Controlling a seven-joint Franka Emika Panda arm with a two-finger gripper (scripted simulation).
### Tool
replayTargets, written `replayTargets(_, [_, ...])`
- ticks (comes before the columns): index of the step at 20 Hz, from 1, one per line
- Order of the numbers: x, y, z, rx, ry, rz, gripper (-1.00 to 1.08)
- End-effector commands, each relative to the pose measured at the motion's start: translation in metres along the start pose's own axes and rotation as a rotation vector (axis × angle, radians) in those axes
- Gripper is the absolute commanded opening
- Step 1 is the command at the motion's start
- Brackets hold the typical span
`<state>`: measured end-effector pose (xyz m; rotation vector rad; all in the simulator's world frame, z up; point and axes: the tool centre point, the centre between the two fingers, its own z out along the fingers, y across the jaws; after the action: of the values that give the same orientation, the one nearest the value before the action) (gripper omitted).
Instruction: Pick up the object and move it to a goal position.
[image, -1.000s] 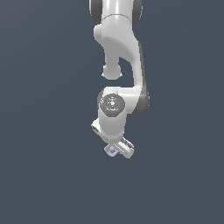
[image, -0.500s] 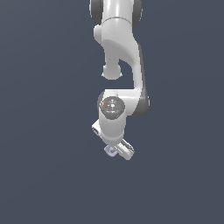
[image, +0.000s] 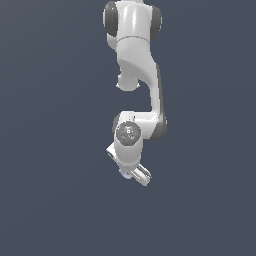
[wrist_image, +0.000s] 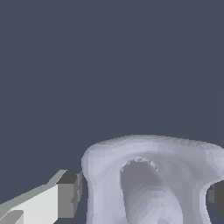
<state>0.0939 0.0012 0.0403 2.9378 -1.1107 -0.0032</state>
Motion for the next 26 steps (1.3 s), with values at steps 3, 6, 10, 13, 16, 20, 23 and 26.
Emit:
replayTargets(3, [0.001, -0.001, 0.001, 0.002, 0.002, 0.000, 1.00])
replayTargets(6, [0.001, -0.001, 0.001, 0.002, 0.002, 0.000, -1.00])
replayTargets(10, [0.001, -0.001, 0.001, 0.002, 0.002, 0.000, -1.00])
replayTargets(13, [0.001, -0.001, 0.001, 0.002, 0.002, 0.000, -1.00])
replayTargets(16, [0.001, -0.001, 0.000, 0.002, 0.002, 0.000, -1.00])
replayTargets(20, [-0.001, 0.002, -0.005, 0.001, 0.001, 0.000, -1.00])
replayTargets(23, [-0.004, 0.006, -0.012, 0.001, 0.001, 0.000, -1.00])
replayTargets(26, [-0.007, 0.012, -0.023, 0.001, 0.001, 0.000, -1.00])
